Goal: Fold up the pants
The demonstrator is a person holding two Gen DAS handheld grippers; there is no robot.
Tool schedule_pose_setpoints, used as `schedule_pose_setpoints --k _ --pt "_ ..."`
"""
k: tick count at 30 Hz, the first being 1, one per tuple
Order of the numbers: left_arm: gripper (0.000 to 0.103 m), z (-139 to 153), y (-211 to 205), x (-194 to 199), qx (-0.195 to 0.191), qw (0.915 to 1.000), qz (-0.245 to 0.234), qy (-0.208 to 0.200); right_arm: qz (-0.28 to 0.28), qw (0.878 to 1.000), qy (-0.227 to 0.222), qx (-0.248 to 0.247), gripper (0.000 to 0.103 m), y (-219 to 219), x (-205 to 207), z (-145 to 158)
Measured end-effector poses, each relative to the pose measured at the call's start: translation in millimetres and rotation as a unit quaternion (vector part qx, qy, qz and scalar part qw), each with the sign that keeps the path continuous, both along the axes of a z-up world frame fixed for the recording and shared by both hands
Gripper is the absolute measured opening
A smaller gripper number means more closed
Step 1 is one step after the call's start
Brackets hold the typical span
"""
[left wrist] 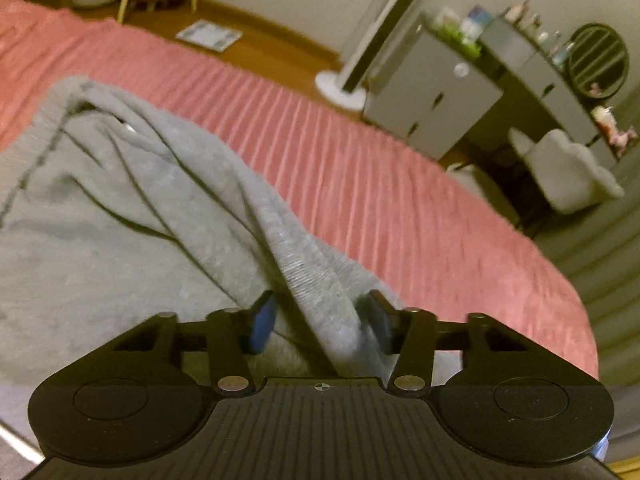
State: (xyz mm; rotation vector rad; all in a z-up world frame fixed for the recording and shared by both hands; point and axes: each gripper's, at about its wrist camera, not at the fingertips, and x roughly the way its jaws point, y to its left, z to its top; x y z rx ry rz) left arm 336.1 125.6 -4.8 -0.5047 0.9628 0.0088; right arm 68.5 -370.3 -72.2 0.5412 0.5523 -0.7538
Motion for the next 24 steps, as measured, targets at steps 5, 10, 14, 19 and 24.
schedule_pose_setpoints --k 5,10,14,19,24 --pt "0.013 -6.8 8.0 -4.0 -0.024 0.9992 0.026 -0.015 -0.013 0.999 -0.047 0.018 0.101 -12.5 -9.5 -4.2" --pt "0.007 15.4 14.8 -43.9 -0.006 0.9971 0.041 -0.063 -0.004 0.995 -0.087 0.047 0.101 -25.6 -22.2 -5.0" --pt "0.007 52.4 9.2 -130.7 0.034 0.9881 0.040 -0.145 -0.004 0.988 -0.132 0.084 0.101 -39.8 -36.9 -5.6" --pt "0.007 60.1 19.0 -245.0 0.013 0.9852 0.053 -0.162 -0.014 0.979 -0.140 0.145 0.101 -51.9 -59.7 5.4" --pt "0.008 14.8 31.2 -280.0 0.028 0.9918 0.072 -0.102 0.013 0.963 -0.149 0.222 0.101 -60.0 -88.1 10.5"
